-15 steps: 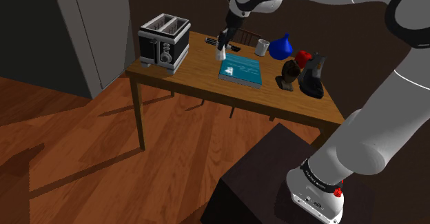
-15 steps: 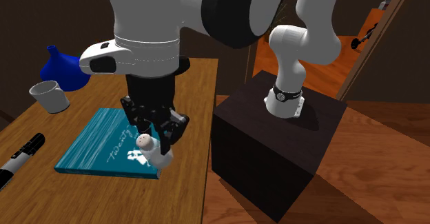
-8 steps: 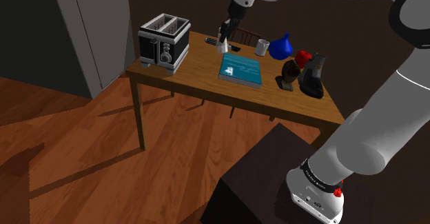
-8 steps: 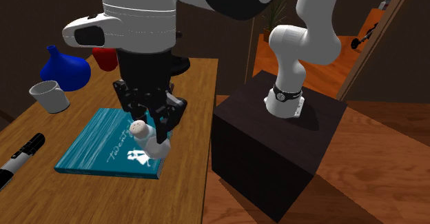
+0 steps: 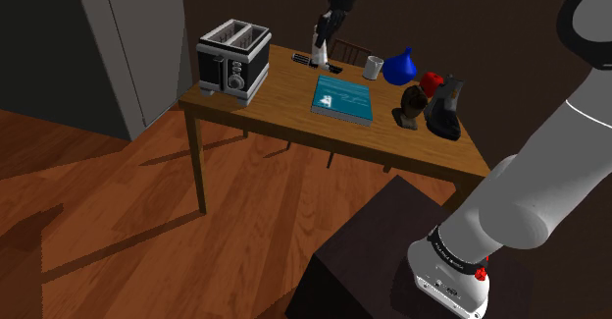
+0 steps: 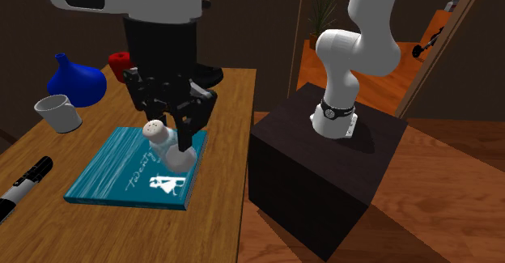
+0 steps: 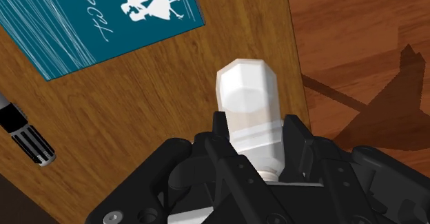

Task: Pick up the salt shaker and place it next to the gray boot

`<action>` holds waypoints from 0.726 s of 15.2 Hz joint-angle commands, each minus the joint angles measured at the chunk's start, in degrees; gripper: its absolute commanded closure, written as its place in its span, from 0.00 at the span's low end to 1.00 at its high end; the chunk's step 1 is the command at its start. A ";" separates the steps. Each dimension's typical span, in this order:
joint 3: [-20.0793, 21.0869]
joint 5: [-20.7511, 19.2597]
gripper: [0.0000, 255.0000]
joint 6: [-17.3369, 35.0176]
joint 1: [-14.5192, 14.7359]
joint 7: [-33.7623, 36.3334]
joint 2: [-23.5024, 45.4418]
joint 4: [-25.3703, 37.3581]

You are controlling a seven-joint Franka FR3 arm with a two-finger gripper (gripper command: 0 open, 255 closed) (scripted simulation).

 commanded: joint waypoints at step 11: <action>-0.75 -0.28 1.00 -6.49 -0.78 -1.15 -3.21 3.23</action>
